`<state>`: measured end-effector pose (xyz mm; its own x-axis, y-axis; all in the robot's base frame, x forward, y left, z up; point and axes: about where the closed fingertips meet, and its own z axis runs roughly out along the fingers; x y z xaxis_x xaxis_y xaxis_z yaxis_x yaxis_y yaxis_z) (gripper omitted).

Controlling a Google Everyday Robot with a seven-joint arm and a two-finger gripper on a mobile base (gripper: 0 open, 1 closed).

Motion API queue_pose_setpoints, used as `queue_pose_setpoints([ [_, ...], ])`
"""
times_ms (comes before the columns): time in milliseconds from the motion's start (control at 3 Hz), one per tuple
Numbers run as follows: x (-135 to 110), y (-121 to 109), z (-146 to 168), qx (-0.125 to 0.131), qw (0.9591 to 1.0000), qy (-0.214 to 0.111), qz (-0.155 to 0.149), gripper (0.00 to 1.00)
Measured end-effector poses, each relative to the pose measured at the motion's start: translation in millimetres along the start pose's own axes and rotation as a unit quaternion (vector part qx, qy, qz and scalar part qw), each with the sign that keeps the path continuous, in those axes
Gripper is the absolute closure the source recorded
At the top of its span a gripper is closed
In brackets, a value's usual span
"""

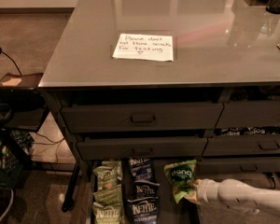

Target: Pick green rice chip bag from bottom drawer and place on counter

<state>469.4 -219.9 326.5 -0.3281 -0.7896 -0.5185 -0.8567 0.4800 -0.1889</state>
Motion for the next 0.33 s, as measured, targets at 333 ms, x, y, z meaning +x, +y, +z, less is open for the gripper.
queue_pose_setpoints([
  [333, 1.0, 19.8, -21.5, -0.003, 1.0000, -0.001, 0.007, 1.00],
])
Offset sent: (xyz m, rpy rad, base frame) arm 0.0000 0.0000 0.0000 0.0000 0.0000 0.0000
